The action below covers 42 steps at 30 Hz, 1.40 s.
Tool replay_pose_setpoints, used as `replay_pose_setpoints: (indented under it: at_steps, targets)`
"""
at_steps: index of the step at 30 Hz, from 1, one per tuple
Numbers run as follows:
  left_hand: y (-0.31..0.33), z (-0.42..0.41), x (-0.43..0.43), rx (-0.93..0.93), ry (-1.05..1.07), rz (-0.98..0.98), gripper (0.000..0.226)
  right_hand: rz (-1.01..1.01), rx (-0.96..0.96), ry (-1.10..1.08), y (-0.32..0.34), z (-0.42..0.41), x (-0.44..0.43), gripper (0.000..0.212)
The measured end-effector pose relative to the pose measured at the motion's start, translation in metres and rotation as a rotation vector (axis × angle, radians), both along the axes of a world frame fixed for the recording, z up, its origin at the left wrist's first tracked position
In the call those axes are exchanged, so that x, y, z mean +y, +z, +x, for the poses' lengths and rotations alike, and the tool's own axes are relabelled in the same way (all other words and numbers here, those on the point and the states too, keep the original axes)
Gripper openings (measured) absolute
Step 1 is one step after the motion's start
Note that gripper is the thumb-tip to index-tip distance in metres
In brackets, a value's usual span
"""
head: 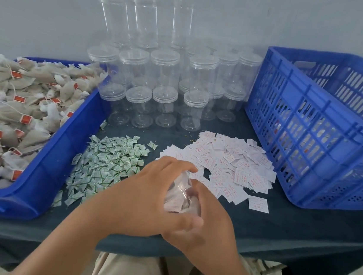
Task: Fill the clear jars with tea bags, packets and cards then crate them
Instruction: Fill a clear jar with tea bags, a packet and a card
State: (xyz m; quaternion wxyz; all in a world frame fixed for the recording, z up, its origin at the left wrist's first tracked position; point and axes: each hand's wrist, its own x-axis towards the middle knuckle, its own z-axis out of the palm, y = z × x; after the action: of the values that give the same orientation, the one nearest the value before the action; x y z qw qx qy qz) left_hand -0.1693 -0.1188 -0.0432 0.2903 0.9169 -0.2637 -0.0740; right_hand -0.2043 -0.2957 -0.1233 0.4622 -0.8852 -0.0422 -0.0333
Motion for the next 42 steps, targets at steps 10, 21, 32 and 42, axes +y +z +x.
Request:
replay_pose_setpoints:
  at_steps: [10,21,32,42]
  targets:
    - [0.001,0.004,0.018,0.066,-0.272,-0.483,0.055,0.545,0.335,0.545,0.013,0.008,-0.02,0.062]
    - [-0.009,0.002,-0.019,0.019,0.334,-0.329,0.025,0.131,0.101,0.108,-0.001,0.007,0.003,0.063]
    - [-0.025,0.015,-0.012,-0.022,0.233,-0.785,0.057,0.513,0.12,0.299,0.016,0.034,-0.003,0.066]
    - [-0.028,0.02,-0.04,0.042,0.258,-0.821,0.066,-0.053,0.008,0.193,0.089,0.045,-0.053,0.121]
